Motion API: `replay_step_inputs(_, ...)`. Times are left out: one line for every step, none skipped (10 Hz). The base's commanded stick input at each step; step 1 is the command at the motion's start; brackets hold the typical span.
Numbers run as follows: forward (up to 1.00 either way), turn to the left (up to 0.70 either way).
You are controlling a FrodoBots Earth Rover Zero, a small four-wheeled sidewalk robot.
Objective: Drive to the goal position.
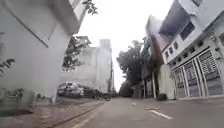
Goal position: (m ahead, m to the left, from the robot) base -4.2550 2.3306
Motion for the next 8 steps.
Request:
replay_step_inputs(0.50, 0.00)
replay_step_inputs(0.50, 0.00)
replay_step_inputs(0.50, 0.00)
replay_step_inputs(0.50, 0.00)
replay_step_inputs(0.50, 0.00)
replay_step_inputs(0.50, 0.00)
replay_step_inputs(0.50, 0.00)
replay_step_inputs(0.50, 0.00)
